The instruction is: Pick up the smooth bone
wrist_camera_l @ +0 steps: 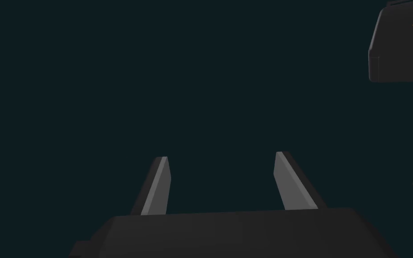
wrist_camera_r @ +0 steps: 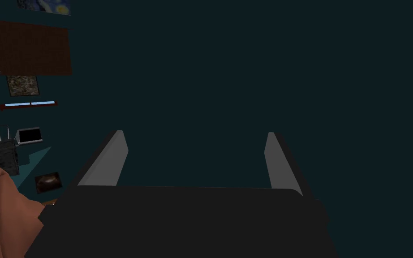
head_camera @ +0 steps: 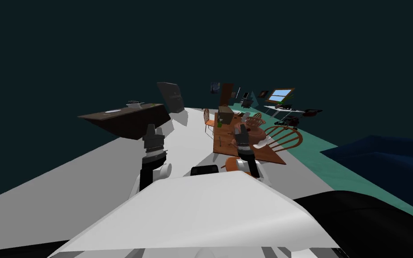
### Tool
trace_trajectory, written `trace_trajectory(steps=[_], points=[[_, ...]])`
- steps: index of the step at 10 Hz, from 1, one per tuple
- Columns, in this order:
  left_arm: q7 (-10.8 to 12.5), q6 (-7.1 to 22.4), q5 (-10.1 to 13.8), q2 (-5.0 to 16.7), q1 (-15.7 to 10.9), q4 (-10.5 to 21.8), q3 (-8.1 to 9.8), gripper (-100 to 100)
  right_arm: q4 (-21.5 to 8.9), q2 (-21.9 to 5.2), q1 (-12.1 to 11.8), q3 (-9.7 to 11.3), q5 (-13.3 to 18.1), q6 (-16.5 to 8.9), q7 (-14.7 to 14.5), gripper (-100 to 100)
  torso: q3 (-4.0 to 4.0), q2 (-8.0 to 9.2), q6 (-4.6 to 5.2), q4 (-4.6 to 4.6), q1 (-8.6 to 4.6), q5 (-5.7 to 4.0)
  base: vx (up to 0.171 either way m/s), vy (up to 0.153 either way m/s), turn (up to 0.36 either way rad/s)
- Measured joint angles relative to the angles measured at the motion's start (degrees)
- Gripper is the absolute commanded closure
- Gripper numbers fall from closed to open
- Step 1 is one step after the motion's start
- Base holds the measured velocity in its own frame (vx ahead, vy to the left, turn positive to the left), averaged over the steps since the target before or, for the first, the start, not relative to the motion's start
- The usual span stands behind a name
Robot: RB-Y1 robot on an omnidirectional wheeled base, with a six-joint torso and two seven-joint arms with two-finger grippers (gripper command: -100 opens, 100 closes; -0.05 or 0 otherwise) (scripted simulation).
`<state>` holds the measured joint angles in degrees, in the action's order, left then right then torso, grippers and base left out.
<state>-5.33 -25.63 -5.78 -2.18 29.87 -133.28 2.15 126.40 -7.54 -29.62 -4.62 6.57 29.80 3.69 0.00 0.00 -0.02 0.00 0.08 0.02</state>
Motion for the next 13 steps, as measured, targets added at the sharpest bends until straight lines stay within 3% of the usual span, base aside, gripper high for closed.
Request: trace_trajectory(steps=[6, 9, 11, 13], points=[[0.0, 0.0, 0.0, 0.0, 0.0, 0.0, 0.0, 0, -2.54, -10.39, -2.09, -3.74, -1.48, -3.02, -0.77, -100, -0.01, -0.02, 0.01, 0.0, 0.04, 0.01, 0.002, 0.039, 0.282], [0.0, 0.0, 0.0, 0.0, 0.0, 0.0, 0.0, 0, -5.59, -15.76, -3.39, -5.41, -2.76, -6.4, -1.15, -100, -0.05, -0.09, 0.0, -0.02, 0.02, 0.01, 0.027, 0.033, 0.369], [0.0, 0.0, 0.0, 0.01, 0.01, 0.0, 0.01, 0, -7.04, -19.16, -5.1, -5.8, -3.67, -9.83, -1.67, -100, -0.12, -0.21, 0.01, -0.04, -0.04, 0.0, 0.075, 0.011, 0.375], [0.0, 0.0, 0.0, 0.01, 0.02, 0.0, 0.02, 0, -8.5, -20.91, -6.53, -5.3, -4.07, -12.75, -2.45, -100, -0.13, -0.22, 0.07, -0.05, -0.1, -0.02, 0.055, -0.004, 0.171]])
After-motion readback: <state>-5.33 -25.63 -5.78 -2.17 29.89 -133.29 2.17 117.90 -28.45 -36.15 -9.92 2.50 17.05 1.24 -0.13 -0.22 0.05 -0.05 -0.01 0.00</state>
